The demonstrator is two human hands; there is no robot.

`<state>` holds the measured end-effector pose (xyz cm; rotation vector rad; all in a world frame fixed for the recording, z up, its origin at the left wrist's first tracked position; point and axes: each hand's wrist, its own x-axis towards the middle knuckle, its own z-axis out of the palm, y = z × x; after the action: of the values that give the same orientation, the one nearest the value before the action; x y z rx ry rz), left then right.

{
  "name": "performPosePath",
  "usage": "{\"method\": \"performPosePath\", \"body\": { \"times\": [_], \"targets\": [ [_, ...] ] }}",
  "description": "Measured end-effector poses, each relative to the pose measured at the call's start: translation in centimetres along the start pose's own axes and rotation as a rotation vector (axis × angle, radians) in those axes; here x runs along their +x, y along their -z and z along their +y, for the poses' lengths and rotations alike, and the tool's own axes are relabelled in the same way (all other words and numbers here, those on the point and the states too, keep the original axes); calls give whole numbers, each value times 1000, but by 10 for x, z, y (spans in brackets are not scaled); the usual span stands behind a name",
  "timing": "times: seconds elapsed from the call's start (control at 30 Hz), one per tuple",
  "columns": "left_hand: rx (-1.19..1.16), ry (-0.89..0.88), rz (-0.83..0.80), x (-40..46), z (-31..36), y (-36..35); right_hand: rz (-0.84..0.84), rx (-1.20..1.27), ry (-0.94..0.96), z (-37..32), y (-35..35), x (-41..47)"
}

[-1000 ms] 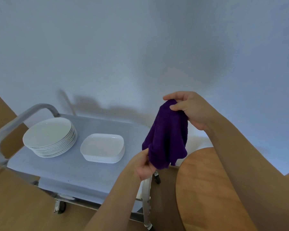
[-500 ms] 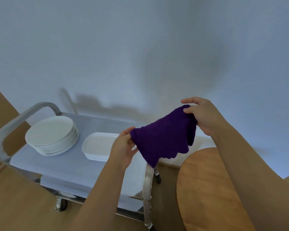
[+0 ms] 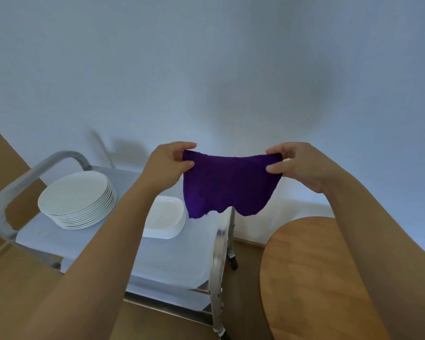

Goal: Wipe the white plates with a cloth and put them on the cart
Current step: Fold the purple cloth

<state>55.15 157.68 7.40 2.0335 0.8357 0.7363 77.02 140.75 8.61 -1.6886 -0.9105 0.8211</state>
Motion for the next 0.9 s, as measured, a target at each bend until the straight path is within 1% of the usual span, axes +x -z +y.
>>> {"method": "performPosePath", "body": {
  "times": [0.07, 0.13, 0.17, 0.27, 0.33, 0.4, 0.43, 0.53, 0.57, 0.6, 0.7, 0.77, 0.9],
  "targets": [
    [281, -47, -12, 6, 3, 2, 23, -335, 31, 2, -4, 2],
    [421, -90, -4, 10, 6, 1, 118, -601, 100, 4, -9, 5],
    [460, -106, 8, 11, 7, 1, 157, -664, 132, 5, -10, 6],
    [528, -121, 69, 15, 9, 2, 253, -678, 218, 6, -11, 11],
    [535, -107, 99, 19, 9, 3, 298, -629, 243, 6, -9, 15],
    [469, -66, 75, 23, 7, 3, 277, -448, 192, 9, -6, 17],
    [368, -20, 39, 25, 5, 3, 242, -330, 157, 10, -5, 17],
    [-133, 212, -92, 26, 3, 0, 144, -5, 74, 20, -4, 19],
    [-249, 259, -103, 26, 0, -4, 147, 39, 70, 25, -5, 19],
    [-295, 274, -87, 28, -4, -9, 166, 64, 73, 30, -9, 22],
    [-290, 269, -37, 34, -19, -29, 284, 182, 61, 48, -26, 31],
    [-287, 288, -45, 42, -33, -42, 366, 268, 14, 62, -38, 38],
    [-219, 386, -120, 66, -76, -65, 416, 346, -213, 99, -53, 66]
  ]
}}
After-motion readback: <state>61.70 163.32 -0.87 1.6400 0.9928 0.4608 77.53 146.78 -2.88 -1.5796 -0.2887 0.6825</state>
